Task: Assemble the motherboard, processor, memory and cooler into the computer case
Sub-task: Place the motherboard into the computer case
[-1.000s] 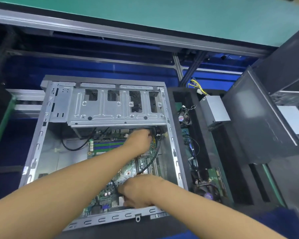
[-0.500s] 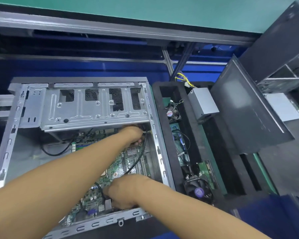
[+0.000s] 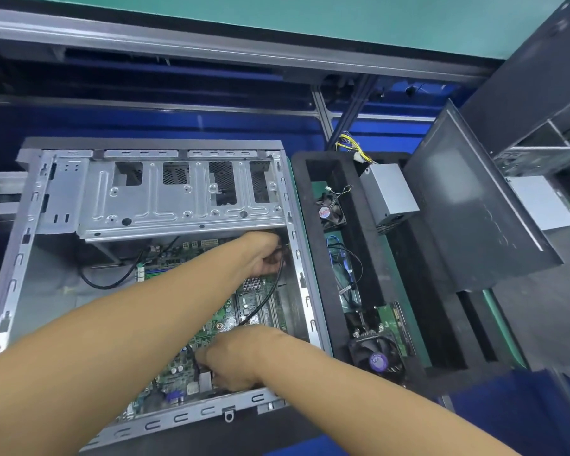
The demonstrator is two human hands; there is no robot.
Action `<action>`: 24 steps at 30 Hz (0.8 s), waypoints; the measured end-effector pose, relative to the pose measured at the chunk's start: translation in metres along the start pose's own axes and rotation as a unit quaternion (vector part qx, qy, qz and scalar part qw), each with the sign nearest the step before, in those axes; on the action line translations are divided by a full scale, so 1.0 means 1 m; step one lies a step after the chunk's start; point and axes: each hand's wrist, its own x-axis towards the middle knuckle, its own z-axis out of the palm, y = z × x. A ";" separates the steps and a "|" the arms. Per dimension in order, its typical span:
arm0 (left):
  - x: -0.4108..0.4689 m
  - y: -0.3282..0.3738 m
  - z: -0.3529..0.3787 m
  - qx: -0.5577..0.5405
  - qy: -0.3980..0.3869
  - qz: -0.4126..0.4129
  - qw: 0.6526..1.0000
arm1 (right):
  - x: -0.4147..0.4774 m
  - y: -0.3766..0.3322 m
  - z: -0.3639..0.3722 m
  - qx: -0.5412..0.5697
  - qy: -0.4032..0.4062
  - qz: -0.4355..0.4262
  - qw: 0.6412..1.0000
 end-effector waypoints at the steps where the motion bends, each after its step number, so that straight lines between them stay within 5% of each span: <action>1: 0.001 -0.001 0.001 0.004 0.006 0.003 1.000 | 0.000 0.000 0.000 0.001 0.000 0.001 1.000; 21: 0.006 -0.004 -0.014 0.126 0.068 0.050 0.988 | -0.011 -0.004 -0.005 -0.015 0.038 -0.081 0.996; 24: 0.009 -0.004 -0.006 0.062 0.093 0.071 0.991 | -0.010 -0.005 -0.004 -0.002 0.041 -0.073 0.996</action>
